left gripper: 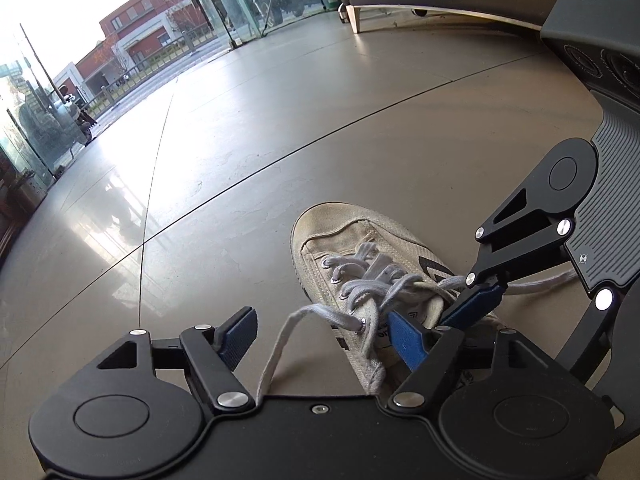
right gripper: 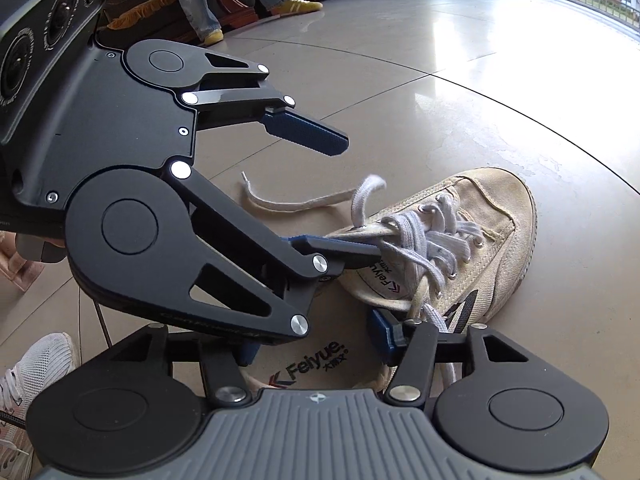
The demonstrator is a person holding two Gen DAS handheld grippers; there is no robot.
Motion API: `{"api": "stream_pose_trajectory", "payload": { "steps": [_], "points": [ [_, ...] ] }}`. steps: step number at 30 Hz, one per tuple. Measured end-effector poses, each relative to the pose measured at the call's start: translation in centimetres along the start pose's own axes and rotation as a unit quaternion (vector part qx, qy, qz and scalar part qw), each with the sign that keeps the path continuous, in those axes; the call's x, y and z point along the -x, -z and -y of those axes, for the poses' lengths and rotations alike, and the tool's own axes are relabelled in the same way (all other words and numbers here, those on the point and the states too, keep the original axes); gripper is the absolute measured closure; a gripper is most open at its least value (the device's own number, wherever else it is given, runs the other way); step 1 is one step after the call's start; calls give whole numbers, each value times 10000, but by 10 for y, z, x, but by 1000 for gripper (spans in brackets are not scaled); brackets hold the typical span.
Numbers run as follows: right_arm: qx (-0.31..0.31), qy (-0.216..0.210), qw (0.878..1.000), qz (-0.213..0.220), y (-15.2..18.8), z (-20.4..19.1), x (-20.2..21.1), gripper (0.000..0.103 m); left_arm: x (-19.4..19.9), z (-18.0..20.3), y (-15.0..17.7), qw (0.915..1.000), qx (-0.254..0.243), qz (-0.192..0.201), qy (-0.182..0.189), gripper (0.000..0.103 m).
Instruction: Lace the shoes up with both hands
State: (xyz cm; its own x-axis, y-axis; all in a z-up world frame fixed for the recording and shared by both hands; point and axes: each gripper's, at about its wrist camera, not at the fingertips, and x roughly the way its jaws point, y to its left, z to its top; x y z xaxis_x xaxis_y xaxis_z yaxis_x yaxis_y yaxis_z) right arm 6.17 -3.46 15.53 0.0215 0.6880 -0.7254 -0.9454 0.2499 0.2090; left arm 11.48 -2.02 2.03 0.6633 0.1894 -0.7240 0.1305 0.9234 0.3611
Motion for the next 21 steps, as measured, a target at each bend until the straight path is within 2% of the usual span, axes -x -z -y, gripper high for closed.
{"api": "stream_pose_trajectory", "payload": {
  "steps": [3, 5, 6, 9, 11, 14, 17, 19, 21],
  "points": [
    [-160, 43, 9998, 81, 4, 0, 16, 28, 11, -3, -5, 9996, 224, 78, -163, 3],
    [-175, 236, 9994, 177, 5, -2, 32, 3, 21, -5, -7, 9990, 433, 49, -92, 0],
    [-182, 278, 9992, 238, 6, -5, 38, 0, 26, -5, -9, 9987, 514, 28, -55, 0],
    [-266, 391, 9983, 329, 13, -12, 56, 0, 38, -5, -11, 9972, 744, 37, -5, 0],
    [-461, 434, 9975, 324, 17, -5, 66, 0, 48, -6, -10, 9946, 1020, 25, 179, 0],
    [-893, 538, 9942, 245, 25, 2, 75, 0, 55, -12, -7, 9868, 1530, -62, 524, 0],
    [-1177, 877, 9891, 66, 32, 7, 68, 0, 60, -20, -4, 9756, 2040, -182, 791, 0],
    [-1313, 1027, 9860, -110, 32, 8, 53, 0, 66, -25, 1, 9712, 2216, -219, 846, 0],
    [-1574, 1082, 9812, -274, 35, 9, 60, 0, 71, -27, 6, 9688, 2308, -296, 857, 0]
  ]
}}
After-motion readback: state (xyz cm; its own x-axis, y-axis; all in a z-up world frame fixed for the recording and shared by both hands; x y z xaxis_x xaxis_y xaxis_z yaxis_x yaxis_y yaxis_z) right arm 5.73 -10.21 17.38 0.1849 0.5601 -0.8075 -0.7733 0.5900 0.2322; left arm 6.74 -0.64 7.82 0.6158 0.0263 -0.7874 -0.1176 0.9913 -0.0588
